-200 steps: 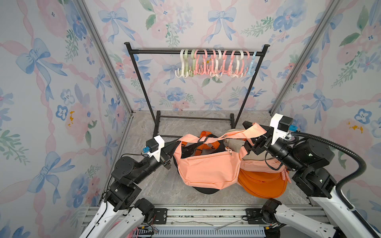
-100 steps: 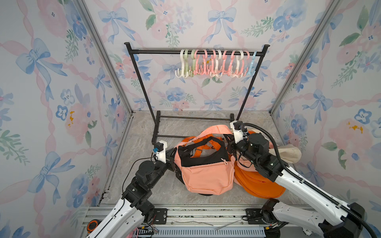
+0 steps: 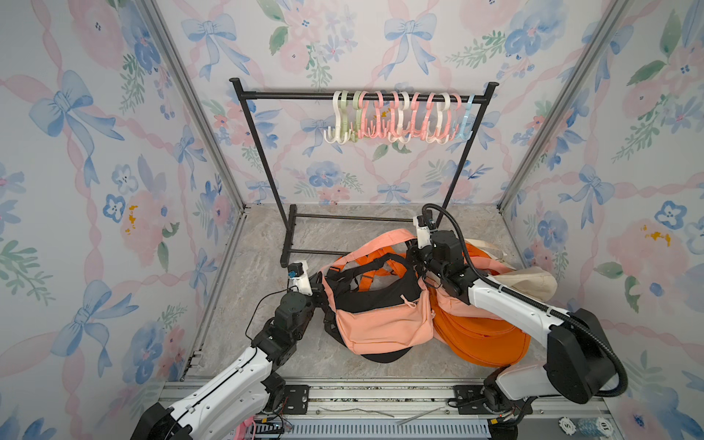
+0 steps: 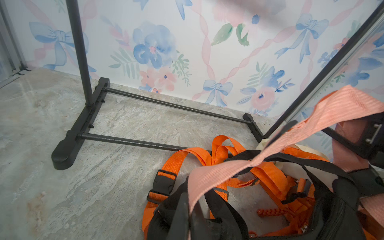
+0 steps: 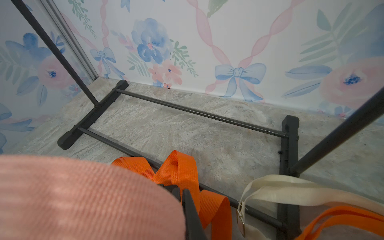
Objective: Take the bag off the hook
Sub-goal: Place the bag inside the bag.
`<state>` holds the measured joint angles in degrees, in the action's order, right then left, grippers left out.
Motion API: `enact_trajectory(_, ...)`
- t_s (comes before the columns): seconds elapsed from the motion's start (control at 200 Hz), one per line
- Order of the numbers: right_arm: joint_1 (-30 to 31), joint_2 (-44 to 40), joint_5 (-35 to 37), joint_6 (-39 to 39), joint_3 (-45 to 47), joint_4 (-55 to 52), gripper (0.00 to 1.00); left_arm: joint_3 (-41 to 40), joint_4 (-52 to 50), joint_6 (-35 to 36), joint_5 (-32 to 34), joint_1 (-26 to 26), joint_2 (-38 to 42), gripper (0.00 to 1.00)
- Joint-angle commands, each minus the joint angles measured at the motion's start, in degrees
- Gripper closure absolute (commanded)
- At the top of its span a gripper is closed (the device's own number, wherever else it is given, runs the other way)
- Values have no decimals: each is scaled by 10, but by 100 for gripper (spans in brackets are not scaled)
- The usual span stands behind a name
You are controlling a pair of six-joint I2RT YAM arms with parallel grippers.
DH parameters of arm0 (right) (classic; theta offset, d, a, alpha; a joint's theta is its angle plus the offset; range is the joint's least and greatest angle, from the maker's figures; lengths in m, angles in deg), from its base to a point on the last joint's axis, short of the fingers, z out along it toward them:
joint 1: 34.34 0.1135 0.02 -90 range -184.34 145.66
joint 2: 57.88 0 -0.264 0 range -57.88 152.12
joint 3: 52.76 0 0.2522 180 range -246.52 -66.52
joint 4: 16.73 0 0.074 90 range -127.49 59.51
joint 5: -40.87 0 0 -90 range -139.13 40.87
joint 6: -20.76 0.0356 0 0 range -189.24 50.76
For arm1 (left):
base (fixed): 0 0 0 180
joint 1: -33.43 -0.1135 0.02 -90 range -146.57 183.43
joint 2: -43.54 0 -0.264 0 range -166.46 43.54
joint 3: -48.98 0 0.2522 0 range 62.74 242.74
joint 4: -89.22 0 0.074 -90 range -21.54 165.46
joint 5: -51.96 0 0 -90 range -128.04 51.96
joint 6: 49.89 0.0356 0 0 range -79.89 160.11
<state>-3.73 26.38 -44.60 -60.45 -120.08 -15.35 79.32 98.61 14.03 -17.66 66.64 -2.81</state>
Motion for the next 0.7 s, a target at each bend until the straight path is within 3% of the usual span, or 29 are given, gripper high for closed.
enact_trajectory(0.0,-11,36,-5,-2,-24,35,89,-14,53,-22,37,2,-30,83)
enact_trajectory(0.15,-17,69,-13,7,-30,42,71,9,77,-29,32,2,-112,60)
enact_trajectory(0.24,-19,79,-14,8,-33,38,45,24,88,-27,35,1,-158,52)
enact_trajectory(0.33,-20,88,-11,5,-36,31,13,27,98,-27,36,-2,-182,47)
enact_trajectory(0.38,-20,91,-4,0,-37,26,0,31,98,-34,38,-5,-190,43)
enact_trajectory(0.49,-24,95,17,-8,-40,21,3,46,97,-45,44,-8,-197,30)
enact_trajectory(0.53,-28,95,18,-7,-43,18,3,53,97,-45,49,-8,-198,17)
enact_trajectory(0.565,-31,94,19,-8,-47,13,3,61,93,-43,54,-9,-199,13)
enact_trajectory(0.585,-33,94,21,-7,-50,8,3,66,89,-43,59,-9,-198,4)
enact_trajectory(0.695,-48,92,29,-3,-73,-39,3,93,48,-37,76,-15,-188,2)
